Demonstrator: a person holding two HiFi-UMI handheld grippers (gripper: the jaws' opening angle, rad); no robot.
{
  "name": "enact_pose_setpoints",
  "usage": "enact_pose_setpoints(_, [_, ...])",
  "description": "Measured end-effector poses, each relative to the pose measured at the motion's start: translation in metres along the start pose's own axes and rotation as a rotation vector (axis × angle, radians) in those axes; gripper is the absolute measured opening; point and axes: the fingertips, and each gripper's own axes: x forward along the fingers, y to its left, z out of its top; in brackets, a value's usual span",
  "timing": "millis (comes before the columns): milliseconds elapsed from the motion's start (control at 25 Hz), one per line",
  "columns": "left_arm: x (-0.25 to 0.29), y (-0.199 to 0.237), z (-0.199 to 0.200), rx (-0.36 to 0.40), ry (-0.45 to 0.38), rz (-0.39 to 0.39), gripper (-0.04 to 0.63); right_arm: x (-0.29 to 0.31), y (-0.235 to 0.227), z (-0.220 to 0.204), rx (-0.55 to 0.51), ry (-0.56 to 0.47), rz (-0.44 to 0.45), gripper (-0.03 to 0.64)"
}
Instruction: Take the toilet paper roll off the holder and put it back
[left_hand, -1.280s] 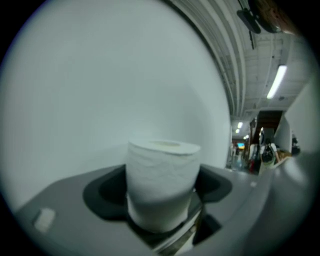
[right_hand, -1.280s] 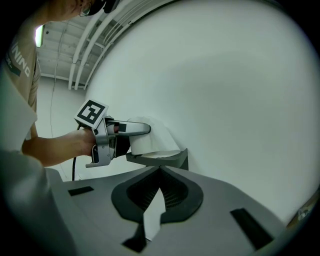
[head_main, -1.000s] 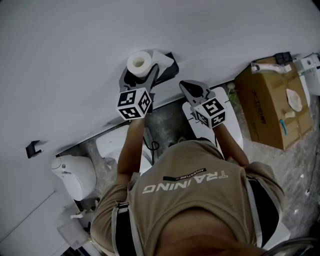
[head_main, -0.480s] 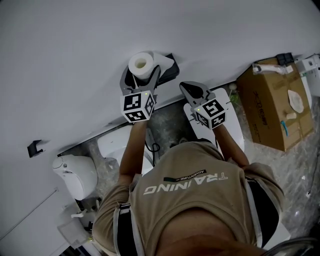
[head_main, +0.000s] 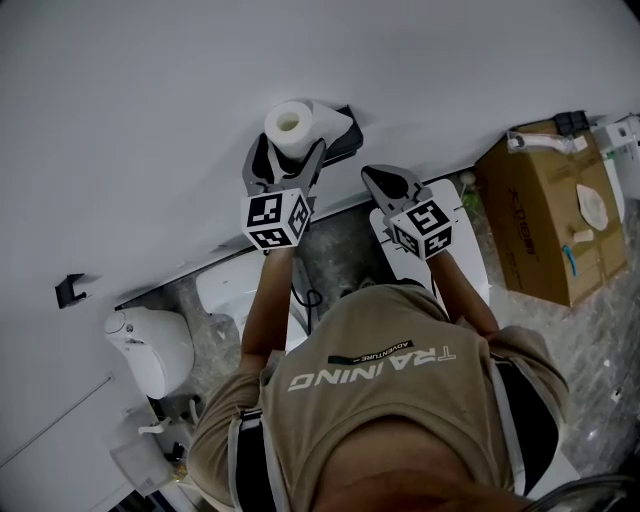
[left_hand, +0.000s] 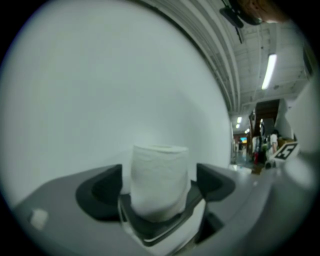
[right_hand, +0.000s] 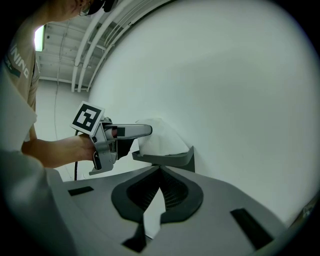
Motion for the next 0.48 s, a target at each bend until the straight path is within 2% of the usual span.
enact_pose_setpoints(240, [-0.027, 0.001, -0.002, -0.013, -0.028, -0.006, 0.449, -0.004, 0.015, -0.001, -0.010, -0.007, 0.003, 0.012])
enact_pose_setpoints(480, [-0.063, 0.011, -0.016, -0.041, -0.022, 0.018, 0.448, -0.011, 0.040, -0.007, -0.022, 0.001, 0.006, 0.011])
